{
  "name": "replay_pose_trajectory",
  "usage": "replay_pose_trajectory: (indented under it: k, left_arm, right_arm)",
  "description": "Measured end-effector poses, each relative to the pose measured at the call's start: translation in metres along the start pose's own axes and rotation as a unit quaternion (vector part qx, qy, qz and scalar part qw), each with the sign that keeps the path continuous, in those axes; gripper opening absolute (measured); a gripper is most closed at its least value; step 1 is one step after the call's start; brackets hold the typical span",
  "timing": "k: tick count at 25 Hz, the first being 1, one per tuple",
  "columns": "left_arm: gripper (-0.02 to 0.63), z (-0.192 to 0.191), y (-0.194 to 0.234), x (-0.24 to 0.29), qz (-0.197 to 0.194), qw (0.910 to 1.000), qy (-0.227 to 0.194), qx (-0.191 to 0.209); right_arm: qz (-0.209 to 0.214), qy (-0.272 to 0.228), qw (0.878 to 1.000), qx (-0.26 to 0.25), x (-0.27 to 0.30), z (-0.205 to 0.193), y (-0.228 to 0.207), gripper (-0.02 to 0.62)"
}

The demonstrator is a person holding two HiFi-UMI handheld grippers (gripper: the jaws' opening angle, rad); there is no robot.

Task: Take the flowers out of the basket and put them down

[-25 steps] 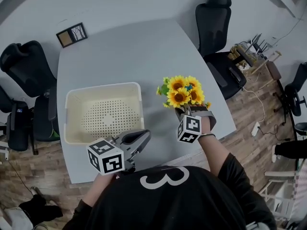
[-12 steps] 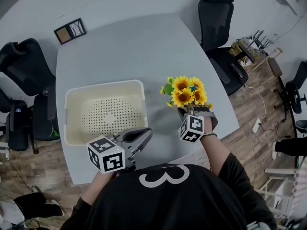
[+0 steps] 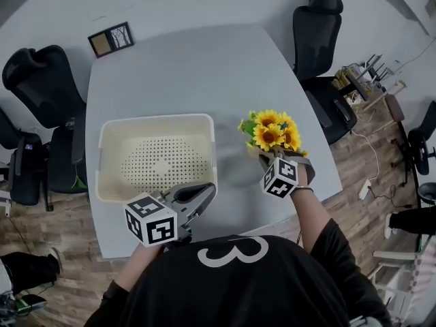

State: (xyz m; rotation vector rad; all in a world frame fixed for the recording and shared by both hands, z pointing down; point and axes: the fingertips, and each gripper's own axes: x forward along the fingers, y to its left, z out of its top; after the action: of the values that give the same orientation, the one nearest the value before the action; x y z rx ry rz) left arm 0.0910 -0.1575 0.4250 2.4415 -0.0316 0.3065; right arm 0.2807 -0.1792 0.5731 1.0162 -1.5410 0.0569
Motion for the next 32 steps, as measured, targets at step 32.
replay_pose_trajectory:
  k: [32]
  left_arm:
    - [0.012, -0.037, -0.085, -0.025, 0.056, 0.9976, -0.032, 0.025]
  right_arm:
    - [-0.046, -0.119, 0.99, 0.06, -0.084, 0.028, 0.03, 0.213]
